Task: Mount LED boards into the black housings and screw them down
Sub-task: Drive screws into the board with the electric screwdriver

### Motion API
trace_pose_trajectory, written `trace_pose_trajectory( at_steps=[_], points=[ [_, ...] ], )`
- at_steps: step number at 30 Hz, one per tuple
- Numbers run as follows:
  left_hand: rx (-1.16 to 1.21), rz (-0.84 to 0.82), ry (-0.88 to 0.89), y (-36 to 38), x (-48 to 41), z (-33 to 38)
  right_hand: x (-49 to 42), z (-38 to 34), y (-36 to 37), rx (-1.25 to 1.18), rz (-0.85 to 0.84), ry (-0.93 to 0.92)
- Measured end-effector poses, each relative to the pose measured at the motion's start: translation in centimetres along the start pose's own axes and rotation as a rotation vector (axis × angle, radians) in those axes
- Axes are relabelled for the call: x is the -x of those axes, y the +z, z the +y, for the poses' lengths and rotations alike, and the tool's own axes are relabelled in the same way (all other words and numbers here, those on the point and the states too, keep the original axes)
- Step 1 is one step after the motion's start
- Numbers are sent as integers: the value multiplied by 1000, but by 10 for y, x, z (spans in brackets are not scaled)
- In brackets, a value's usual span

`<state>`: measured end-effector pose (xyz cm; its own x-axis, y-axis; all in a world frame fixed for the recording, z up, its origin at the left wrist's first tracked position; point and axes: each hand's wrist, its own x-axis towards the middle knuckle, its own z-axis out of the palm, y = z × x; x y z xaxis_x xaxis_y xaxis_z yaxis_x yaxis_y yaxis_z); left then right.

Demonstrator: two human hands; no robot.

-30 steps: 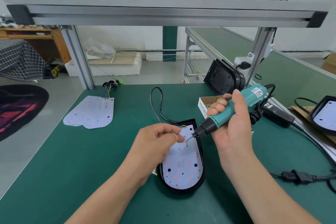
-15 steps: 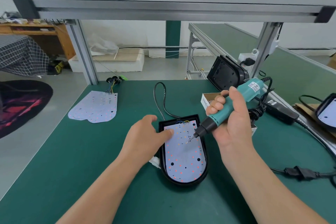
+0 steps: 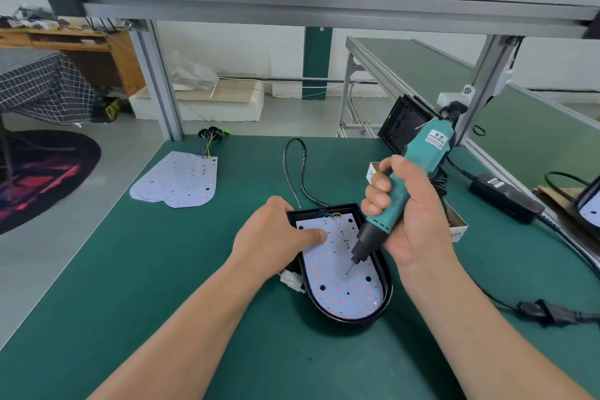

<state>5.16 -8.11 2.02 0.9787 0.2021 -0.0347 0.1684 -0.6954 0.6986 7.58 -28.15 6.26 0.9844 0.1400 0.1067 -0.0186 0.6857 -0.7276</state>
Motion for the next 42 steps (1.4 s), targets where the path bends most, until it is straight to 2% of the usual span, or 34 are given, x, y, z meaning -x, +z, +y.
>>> trace_pose_trajectory(
  at_steps=[23,36,42],
  points=[
    [54,-1,2,-1,-5,-4,9,1,8,170,-222,3],
    [19,-10,-6,-4,-2,-1,23,-2,15,206,-518,-12],
    [21,-11,-4,-4,-1,-1,25,3,19,267,-539,-18]
  ],
)
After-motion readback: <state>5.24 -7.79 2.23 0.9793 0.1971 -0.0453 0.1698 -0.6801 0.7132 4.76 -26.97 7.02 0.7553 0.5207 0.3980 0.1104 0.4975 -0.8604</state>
